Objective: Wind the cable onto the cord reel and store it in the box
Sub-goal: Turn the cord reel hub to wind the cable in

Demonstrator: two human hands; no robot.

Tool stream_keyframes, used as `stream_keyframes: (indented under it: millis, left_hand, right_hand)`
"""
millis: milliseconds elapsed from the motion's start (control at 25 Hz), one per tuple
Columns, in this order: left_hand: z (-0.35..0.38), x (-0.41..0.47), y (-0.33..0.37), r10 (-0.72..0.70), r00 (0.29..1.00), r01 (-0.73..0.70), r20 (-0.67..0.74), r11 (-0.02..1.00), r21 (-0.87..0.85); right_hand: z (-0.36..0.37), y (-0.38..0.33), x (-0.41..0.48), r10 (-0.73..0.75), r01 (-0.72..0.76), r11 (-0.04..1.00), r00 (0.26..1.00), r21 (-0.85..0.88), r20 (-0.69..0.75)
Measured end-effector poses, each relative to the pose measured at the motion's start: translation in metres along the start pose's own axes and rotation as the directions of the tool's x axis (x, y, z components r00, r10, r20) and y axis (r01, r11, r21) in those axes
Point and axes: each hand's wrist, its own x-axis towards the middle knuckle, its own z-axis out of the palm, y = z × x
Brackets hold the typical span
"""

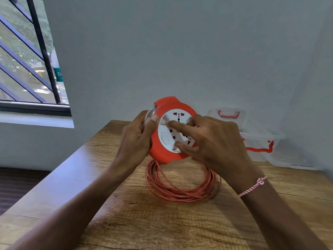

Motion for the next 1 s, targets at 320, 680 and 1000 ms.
stream_keyframes:
  millis: [320, 680, 1000]
  left_hand:
    - [0.010, -0.004, -0.001, 0.001, 1.000, -0.001, -0.002, 1.000, 0.000]
    - [-0.007, 0.006, -0.008, 0.036, 0.999, -0.038, 0.020, 0.991, 0.130]
    - [-0.003, 0.003, -0.003, -0.004, 0.997, 0.005, 0.075, 1.000, -0.011]
  right_hand:
    - [0.002, -0.011, 0.006, 0.439, -0.426, 0.846, 0.898, 0.322, 0.034]
    - [-0.003, 0.001, 0.001, -0.047, 0.065, 0.990, 0.988, -0.122, 0.145]
    - [-0.006, 0.007, -0.002, -0.089, 0.101, 0.989, 0.990, -0.108, 0.105]
